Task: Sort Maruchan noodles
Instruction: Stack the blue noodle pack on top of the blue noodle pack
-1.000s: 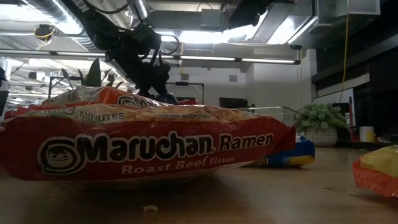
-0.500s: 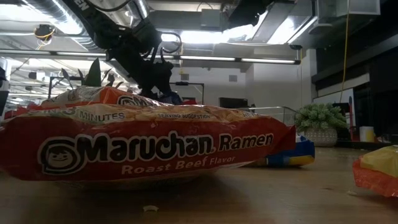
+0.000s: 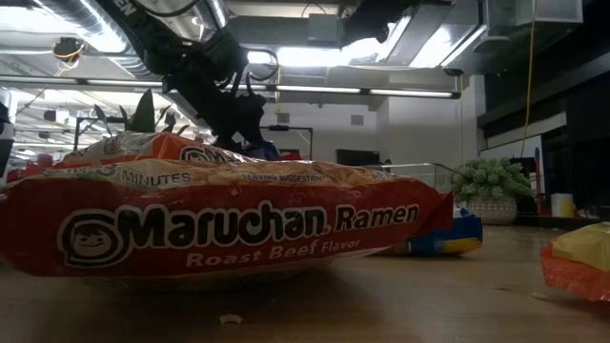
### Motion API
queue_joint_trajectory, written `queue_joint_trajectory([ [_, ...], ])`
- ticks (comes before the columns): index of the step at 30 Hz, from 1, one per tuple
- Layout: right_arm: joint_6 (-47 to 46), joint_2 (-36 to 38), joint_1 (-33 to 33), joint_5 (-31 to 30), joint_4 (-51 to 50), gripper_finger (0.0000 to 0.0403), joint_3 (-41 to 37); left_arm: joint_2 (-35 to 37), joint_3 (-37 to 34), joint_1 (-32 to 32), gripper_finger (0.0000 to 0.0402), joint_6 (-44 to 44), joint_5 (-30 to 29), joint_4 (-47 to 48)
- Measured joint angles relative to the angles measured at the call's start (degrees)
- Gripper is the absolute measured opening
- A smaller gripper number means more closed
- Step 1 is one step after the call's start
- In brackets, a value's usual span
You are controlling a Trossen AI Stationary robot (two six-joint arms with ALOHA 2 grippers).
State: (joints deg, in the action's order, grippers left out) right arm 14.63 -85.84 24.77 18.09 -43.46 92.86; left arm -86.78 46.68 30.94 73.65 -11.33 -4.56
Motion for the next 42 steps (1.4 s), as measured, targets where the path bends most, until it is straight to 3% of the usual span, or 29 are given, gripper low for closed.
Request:
queue_joint_trajectory([
  [5,-0.18,-2.38,0.00,1.48,0.00,0.0184,0.00,0.04,0.02,-0.31,0.0207,-0.07,-0.22,1.59],
  [16,0.63,-5.38,-0.02,4.07,0.62,0.0184,-0.05,0.04,0.01,-0.38,0.0271,-2.60,-0.97,3.36],
  [24,0.66,-5.58,-0.02,4.98,0.96,0.0184,-0.07,0.04,0.07,-0.35,0.0298,-1.70,-11.90,6.77],
  [42,0.68,-9.32,0.00,8.51,2.24,0.0184,-0.07,0.63,0.07,-1.49,0.0316,-8.06,-6.37,18.45],
])
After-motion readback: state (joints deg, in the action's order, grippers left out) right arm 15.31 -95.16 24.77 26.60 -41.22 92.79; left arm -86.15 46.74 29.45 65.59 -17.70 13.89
